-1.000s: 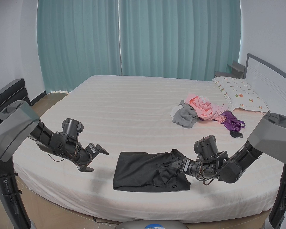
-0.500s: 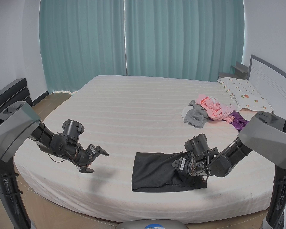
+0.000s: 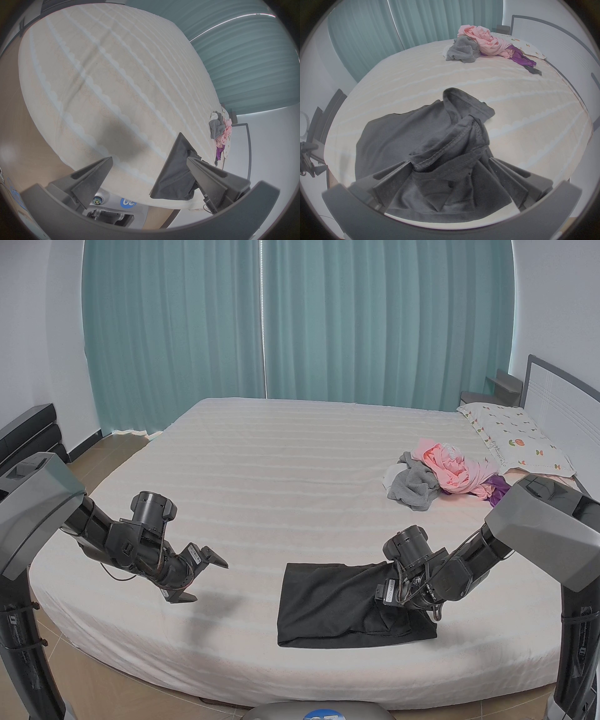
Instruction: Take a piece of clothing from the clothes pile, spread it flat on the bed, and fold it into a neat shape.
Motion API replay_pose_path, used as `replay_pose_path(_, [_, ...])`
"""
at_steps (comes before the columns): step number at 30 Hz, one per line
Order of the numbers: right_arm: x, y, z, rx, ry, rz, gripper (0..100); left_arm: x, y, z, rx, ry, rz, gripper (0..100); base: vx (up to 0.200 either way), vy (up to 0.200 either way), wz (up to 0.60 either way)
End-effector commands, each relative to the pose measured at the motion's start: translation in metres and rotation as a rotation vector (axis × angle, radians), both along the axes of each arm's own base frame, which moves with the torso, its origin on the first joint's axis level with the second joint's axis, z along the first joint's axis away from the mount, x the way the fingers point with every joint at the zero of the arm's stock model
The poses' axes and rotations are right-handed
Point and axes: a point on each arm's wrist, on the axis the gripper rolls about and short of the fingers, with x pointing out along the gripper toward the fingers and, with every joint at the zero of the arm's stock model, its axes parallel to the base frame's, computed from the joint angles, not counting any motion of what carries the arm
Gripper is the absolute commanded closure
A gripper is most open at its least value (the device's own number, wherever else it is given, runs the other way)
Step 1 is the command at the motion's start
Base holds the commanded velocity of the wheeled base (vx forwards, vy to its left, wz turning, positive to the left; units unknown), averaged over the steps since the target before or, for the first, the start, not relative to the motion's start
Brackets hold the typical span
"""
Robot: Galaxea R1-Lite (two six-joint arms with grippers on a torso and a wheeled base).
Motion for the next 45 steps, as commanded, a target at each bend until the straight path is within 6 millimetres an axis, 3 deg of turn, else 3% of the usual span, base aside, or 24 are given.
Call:
replay_pose_path(1, [-0.006,-0.02,0.001,-0.026,0.024,-0.023,0,0.0,0.0,-0.001,0.001,0.004,-0.001,0,0.0,0.0,0.0])
replay_pose_path(5, [-0.016,-0.039,0.008,-0.027,0.041,-0.053,0,0.0,0.0,-0.001,0.001,0.004,-0.001,0,0.0,0.0,0.0])
replay_pose_path(12, [-0.054,-0.076,0.027,0.018,0.041,-0.059,0,-0.001,0.0,-0.001,-0.002,0.004,-0.001,0,0.0,0.0,0.0])
replay_pose_path(18, [-0.067,-0.099,0.042,0.105,-0.011,-0.055,0,-0.001,0.0,-0.001,-0.002,0.006,-0.001,0,0.0,0.0,0.0])
replay_pose_path(21, [-0.067,-0.099,0.053,0.209,-0.045,-0.015,0,-0.001,0.0,0.0,-0.004,0.003,-0.001,0,0.0,0.0,0.0])
replay_pose_path(24, [-0.062,-0.095,0.051,0.247,-0.053,0.016,0,-0.001,0.002,0.001,-0.008,0.002,0.006,0,0.0,0.0,0.0])
replay_pose_path(35, [-0.032,-0.063,-0.007,0.241,-0.026,0.089,0,-0.001,0.001,0.0,-0.008,0.004,0.005,0,0.0,0.0,0.0])
replay_pose_path(38, [-0.03,-0.062,-0.012,0.24,-0.014,0.097,0,-0.001,0.001,0.0,-0.007,0.005,0.004,0,0.0,0.0,0.0])
replay_pose_path(39, [-0.03,-0.062,-0.014,0.235,-0.011,0.099,100,-0.001,0.001,0.0,-0.007,0.005,0.004,0,0.0,0.0,0.0])
replay_pose_path(45, [-0.038,-0.074,-0.011,0.181,-0.003,0.123,100,-0.001,0.001,0.0,-0.006,0.005,0.005,0,0.0,0.0,0.0])
